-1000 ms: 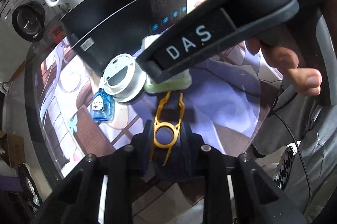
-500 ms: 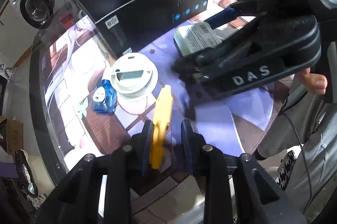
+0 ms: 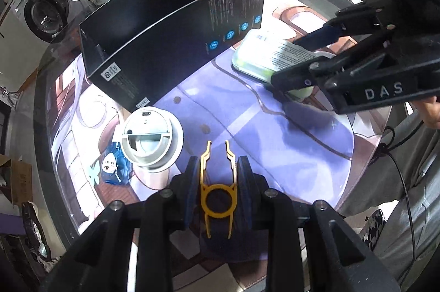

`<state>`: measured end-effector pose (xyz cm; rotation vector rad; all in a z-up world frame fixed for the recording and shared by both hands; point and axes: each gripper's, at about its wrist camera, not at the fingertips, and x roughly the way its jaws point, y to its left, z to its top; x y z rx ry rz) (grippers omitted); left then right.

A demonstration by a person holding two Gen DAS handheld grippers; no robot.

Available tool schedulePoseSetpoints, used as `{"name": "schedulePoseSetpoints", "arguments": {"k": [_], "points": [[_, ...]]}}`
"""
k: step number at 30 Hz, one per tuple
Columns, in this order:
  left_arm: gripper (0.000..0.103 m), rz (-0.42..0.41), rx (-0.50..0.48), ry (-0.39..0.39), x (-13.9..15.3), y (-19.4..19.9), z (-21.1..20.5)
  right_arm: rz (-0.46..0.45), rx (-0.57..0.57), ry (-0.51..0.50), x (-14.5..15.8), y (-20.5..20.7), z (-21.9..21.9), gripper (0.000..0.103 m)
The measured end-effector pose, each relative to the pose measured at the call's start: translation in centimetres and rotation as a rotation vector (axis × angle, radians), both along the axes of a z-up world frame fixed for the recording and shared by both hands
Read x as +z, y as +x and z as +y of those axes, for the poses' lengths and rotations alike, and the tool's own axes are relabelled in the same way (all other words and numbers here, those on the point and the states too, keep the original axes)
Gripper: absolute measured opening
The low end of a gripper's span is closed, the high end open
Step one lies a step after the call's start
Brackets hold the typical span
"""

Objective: Organize rigid objects
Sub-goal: 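Close the right tool on the soap box while the left tool grasps the yellow clip, then lift the soap box with the right tool while the left tool lifts the yellow clip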

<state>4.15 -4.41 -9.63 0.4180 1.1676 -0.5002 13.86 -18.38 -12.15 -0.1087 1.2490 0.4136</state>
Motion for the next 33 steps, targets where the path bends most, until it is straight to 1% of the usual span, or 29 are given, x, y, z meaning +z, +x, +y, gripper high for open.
{"name": "schedulePoseSetpoints", "arguments": {"k": [4,5,7,8,9,10,11,12,15,17,20,22,27,30,33], "points": [[0.027,-0.001,-0.001,0.004,0.0,-0.1,0.3,-0.017,0.031,-0.022,-0.1,-0.1,0.4,0.054],[0.029,0.001,-0.005,0.008,0.0,-0.1,0.3,-0.024,0.034,-0.029,-0.1,-0.1,0.6,0.054],[0.039,-0.003,-0.006,0.02,0.0,-0.2,0.3,-0.033,0.04,-0.04,0.0,-0.3,0.9,0.055],[0.044,-0.005,-0.008,0.027,-0.1,-0.5,0.3,-0.034,0.038,-0.039,-0.1,-0.3,1.0,0.058],[0.044,-0.009,-0.011,0.031,-0.2,-0.7,0.2,-0.031,0.036,-0.04,-0.1,-0.3,0.9,0.058],[0.042,-0.009,-0.011,0.029,-0.1,-0.7,0.0,-0.031,0.039,-0.046,-0.2,-0.2,0.9,0.058],[0.031,0.003,-0.008,0.016,-0.1,-0.7,0.1,-0.038,0.048,-0.06,-0.3,-0.2,1.0,0.058],[0.025,0.02,-0.01,-0.004,-0.1,-0.8,0.1,-0.047,0.056,-0.071,-0.3,-0.1,1.2,0.057],[0.025,0.008,-0.023,0.008,-0.1,-1.1,-0.3,-0.052,0.073,-0.082,-0.4,-0.3,2.0,0.056],[0.025,-0.016,-0.019,0.018,0.1,-1.1,-0.5,-0.052,0.085,-0.079,-0.4,-0.5,2.4,0.056],[0.025,-0.046,-0.013,-0.003,1.0,-1.0,-0.3,-0.078,0.072,-0.064,0.5,-1.0,2.4,0.056],[0.025,-0.082,-0.007,-0.036,2.1,-0.9,0.1,-0.133,0.062,-0.047,1.7,-1.5,2.2,0.056],[0.025,-0.205,0.028,-0.143,5.6,-1.4,1.1,-0.237,0.05,0.047,5.5,-2.7,1.7,0.056],[0.025,-0.293,0.063,-0.208,7.5,-1.5,1.8,-0.323,0.039,0.089,7.7,-3.4,1.1,0.056],[0.025,-0.41,0.108,-0.253,9.3,-1.7,2.7,-0.411,0.018,0.125,9.5,-4.1,0.7,0.056]]}}
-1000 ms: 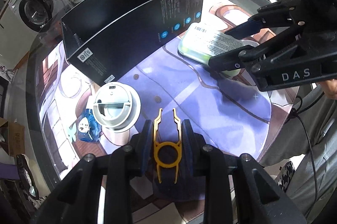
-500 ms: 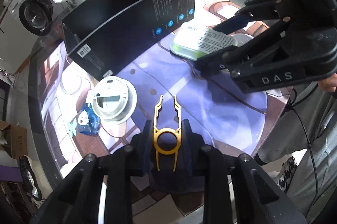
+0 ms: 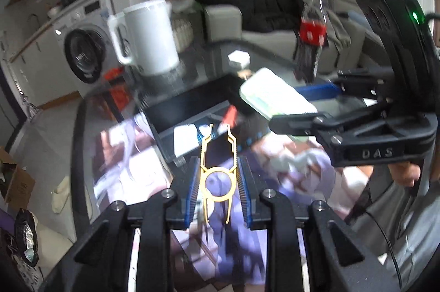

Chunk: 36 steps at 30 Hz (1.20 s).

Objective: Organize rigid objects
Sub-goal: 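Lift the soap box with the right tool while the left tool lifts the yellow clip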

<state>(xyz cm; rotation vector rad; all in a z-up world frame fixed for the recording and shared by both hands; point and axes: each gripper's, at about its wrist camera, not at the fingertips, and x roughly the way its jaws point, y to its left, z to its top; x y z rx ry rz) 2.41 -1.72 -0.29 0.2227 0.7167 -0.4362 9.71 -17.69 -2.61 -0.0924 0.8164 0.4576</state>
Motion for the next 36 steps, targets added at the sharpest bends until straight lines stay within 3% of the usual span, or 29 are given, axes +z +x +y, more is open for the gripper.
{"name": "schedulePoseSetpoints", "arguments": {"k": [8,14,21,36], "points": [[0.025,-0.282,0.204,-0.051,2.9,-1.5,0.5,-0.285,-0.052,0.07,3.6,-3.4,-0.2,0.056],[0.025,-0.387,0.291,-0.109,3.7,-2.4,0.9,-0.462,-0.039,0.091,5.3,-6.4,0.5,0.056],[0.025,-0.436,0.281,-0.121,3.8,-3.0,1.2,-0.46,-0.052,0.092,5.5,-6.2,0.5,0.056],[0.025,-0.432,0.296,-0.126,4.1,-3.1,1.0,-0.472,-0.06,0.103,5.5,-6.4,0.3,0.056]]}}
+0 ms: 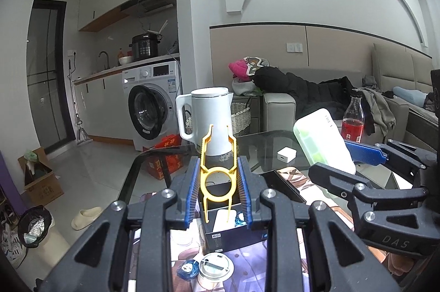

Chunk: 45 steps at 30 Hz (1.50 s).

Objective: Organize rigid objects
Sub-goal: 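Lift the soap box with the right tool while the left tool lifts the yellow clip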

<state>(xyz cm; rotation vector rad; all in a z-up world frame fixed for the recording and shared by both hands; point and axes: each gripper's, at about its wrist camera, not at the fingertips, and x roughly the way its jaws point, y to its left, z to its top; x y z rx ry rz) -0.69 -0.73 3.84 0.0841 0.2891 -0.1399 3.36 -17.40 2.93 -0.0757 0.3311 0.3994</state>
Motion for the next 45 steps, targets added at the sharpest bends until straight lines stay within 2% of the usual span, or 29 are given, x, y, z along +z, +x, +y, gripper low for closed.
{"name": "schedulePoseSetpoints", "arguments": {"k": [27,36,45], "points": [[0.025,0.009,0.017,-0.024,0.4,1.6,0.1,0.048,-0.013,0.035,0.1,1.1,0.0,0.056],[0.025,0.039,0.044,-0.084,0.7,4.7,0.4,0.045,-0.048,0.071,1.3,3.5,-0.3,0.056],[0.025,0.117,0.061,-0.089,-0.8,9.2,-0.5,0.152,-0.062,0.107,0.6,8.1,0.0,0.056]]}}
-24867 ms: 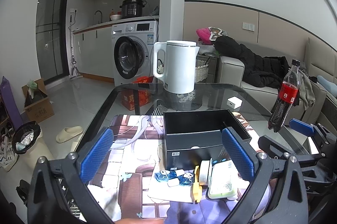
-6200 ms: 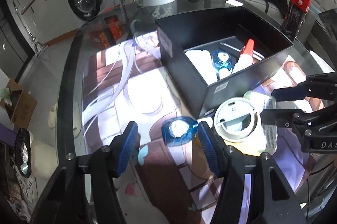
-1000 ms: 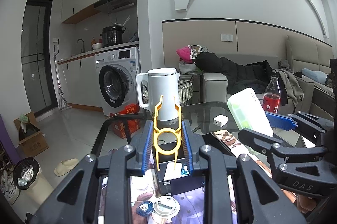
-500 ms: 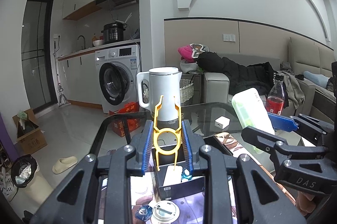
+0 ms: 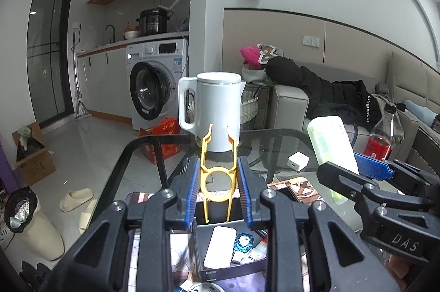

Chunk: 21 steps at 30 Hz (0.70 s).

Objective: Organize rigid objects
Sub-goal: 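Lower both held items into the black box and open both tools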

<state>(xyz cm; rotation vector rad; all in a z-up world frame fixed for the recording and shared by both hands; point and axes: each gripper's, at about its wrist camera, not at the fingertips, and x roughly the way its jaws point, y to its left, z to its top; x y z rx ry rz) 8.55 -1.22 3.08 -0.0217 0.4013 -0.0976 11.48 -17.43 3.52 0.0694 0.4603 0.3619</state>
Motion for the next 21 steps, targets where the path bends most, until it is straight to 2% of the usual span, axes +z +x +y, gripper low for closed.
{"name": "schedulePoseSetpoints", "arguments": {"k": [7,11,17,21], "points": [[0.025,0.129,0.002,0.001,-2.1,3.4,0.2,0.103,-0.005,0.044,-1.8,3.1,-0.3,0.056],[0.025,0.284,-0.025,-0.026,-4.2,5.8,0.6,0.181,-0.004,0.056,-3.1,4.7,-0.3,0.056],[0.025,0.432,-0.068,0.009,-6.8,7.7,-0.4,0.382,-0.002,0.078,-6.1,7.1,-0.1,0.056],[0.025,0.501,-0.093,0.029,-8.0,8.2,-1.3,0.471,0.012,0.06,-7.6,8.0,0.3,0.056]]}}
